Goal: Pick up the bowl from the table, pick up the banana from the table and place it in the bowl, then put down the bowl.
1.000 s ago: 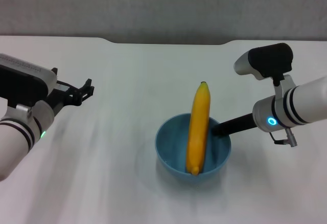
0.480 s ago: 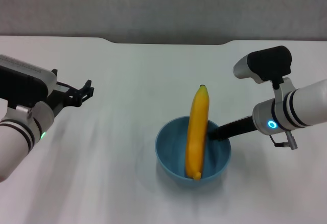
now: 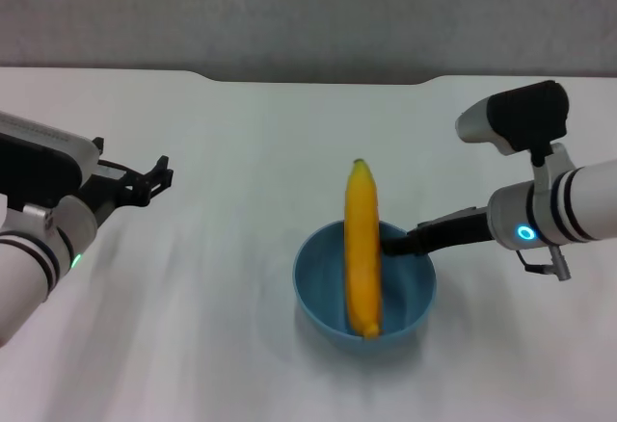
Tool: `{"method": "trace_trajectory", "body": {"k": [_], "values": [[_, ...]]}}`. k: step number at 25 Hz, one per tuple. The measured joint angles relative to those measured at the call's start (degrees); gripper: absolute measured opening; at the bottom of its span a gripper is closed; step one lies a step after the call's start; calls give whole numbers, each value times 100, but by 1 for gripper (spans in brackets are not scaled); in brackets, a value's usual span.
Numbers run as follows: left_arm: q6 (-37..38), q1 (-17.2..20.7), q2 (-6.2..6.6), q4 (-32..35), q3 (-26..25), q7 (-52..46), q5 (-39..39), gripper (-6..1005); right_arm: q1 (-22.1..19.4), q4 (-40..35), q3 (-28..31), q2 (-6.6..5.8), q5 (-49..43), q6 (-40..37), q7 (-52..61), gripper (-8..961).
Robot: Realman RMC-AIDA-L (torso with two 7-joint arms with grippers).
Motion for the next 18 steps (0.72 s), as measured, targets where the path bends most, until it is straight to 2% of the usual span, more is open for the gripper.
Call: {"method": "trace_trajectory", "body": {"k": [2, 4, 10, 15, 18], "values": [[0, 16, -2, 17, -23, -1, 0, 843, -230, -328, -4, -3, -1, -19, 3, 485], [0, 44, -5, 16, -57, -5, -31, 841, -443, -660, -1, -16, -2, -56, 9, 730], [-414, 81, 19, 7, -350, -10, -280, 836, -1096, -1554, 40, -37, -285, -173, -5, 862], [-815, 150, 6, -64, -668, -11, -290, 831, -1869, -2373, 170, -29, -227, 40, -222, 857], [-956, 159, 3, -73, -741, -10, -371, 829, -2341, -2716, 225, -14, 511, 327, -875, 857]]}}
